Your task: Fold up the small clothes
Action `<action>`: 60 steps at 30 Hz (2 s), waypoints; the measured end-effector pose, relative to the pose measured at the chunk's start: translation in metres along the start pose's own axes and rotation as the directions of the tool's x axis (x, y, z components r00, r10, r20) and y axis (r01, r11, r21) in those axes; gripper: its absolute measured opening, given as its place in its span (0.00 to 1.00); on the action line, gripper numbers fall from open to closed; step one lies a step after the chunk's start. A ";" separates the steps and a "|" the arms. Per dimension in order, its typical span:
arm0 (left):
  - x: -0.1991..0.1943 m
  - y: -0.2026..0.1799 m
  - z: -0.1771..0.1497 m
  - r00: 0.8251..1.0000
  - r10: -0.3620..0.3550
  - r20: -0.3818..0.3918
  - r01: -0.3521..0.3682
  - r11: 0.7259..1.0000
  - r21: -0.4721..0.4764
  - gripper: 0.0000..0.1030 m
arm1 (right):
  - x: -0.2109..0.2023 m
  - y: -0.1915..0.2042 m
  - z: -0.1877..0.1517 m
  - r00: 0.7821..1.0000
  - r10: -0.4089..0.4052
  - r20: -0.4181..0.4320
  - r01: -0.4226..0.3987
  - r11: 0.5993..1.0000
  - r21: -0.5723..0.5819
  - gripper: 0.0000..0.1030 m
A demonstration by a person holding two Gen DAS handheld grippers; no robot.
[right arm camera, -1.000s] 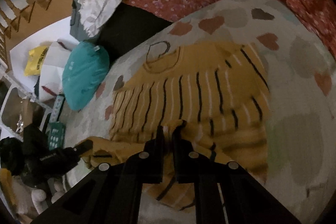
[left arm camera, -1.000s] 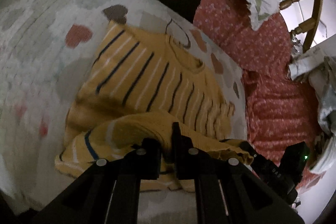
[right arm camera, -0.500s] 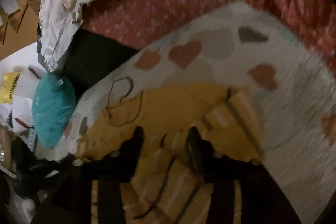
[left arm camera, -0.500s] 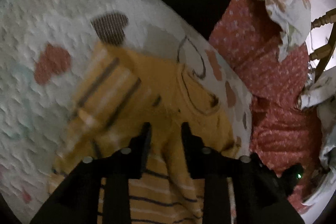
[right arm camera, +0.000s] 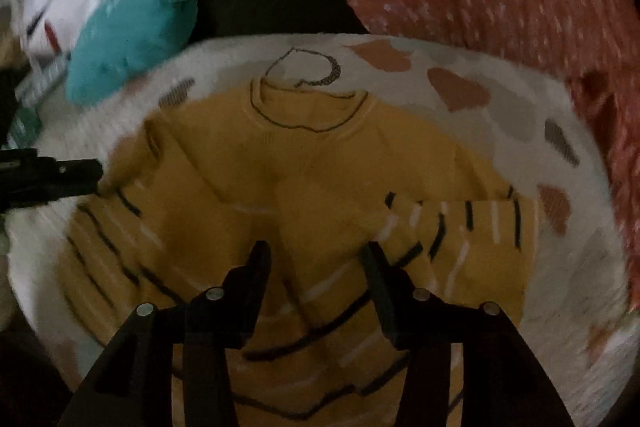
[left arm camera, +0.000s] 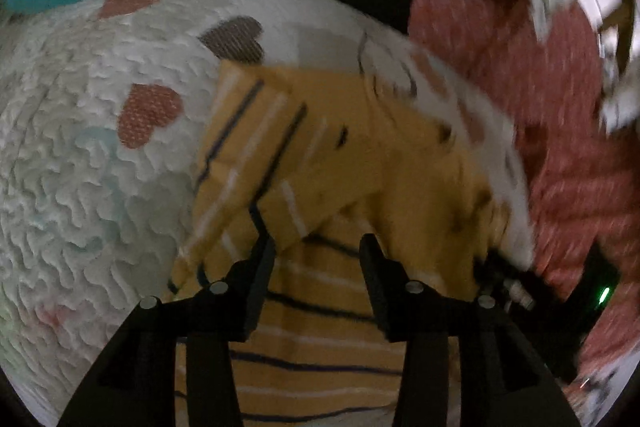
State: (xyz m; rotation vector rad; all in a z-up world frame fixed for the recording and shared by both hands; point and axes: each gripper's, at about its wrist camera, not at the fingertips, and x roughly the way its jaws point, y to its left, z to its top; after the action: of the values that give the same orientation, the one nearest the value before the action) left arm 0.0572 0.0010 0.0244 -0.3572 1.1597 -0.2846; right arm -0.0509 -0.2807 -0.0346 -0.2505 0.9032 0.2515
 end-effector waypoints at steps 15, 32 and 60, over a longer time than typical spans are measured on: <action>0.037 0.029 0.036 0.984 0.176 0.004 -0.174 0.975 -0.139 0.41 | 0.002 -0.111 0.018 0.994 -0.072 0.085 0.028 0.900 0.434 0.07; -0.021 0.038 0.044 0.972 0.165 0.170 -0.112 0.953 -0.282 0.40 | -0.037 -0.111 0.010 0.977 -0.059 0.205 -0.058 0.852 0.521 0.49; -0.038 0.066 -0.011 0.995 0.081 0.052 -0.062 0.952 -0.299 0.41 | -0.063 -0.127 -0.038 0.988 -0.076 0.135 -0.030 0.759 0.651 0.52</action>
State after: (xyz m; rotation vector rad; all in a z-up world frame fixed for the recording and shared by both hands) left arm 0.0353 0.0750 0.0244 -0.5830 1.1507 -0.0328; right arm -0.0760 -0.4196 0.0070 0.4103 0.7819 -0.0813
